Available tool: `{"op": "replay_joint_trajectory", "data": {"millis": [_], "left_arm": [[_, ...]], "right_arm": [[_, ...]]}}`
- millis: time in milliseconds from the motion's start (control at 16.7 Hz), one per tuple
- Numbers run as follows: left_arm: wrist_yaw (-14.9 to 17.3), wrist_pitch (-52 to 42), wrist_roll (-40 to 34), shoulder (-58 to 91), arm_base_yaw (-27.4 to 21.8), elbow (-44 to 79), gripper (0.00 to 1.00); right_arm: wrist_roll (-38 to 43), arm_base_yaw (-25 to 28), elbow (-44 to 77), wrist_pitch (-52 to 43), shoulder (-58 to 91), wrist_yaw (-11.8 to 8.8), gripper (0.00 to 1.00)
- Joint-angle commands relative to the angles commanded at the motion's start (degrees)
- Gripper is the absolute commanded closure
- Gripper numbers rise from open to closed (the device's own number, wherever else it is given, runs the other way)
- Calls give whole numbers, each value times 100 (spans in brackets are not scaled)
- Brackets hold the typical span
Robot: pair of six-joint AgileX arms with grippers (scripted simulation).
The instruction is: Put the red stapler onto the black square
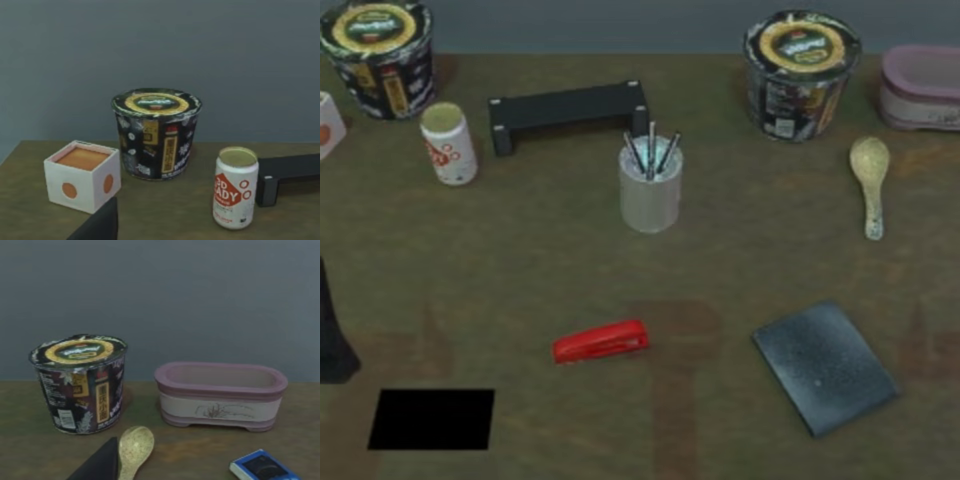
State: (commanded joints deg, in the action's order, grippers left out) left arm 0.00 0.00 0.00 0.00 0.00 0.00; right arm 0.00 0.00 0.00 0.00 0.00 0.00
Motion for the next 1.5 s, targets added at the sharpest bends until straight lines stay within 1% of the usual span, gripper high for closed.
{"op": "replay_joint_trajectory", "data": {"millis": [240,480,720,1200,1500], "left_arm": [[6,-126,77,175,-79,175,0],[10,-828,502,1260,-488,1172,0],[-7,-1948,1172,3252,-1107,2732,0],[-16,-4550,2706,8089,-2539,6159,0],[-4,-5805,3472,10257,-3267,7908,0]], "right_arm": [[0,0,0,0,0,0,0],[0,0,0,0,0,0,0],[0,0,0,0,0,0,0],[0,0,0,0,0,0,0],[0,0,0,0,0,0,0]]}}
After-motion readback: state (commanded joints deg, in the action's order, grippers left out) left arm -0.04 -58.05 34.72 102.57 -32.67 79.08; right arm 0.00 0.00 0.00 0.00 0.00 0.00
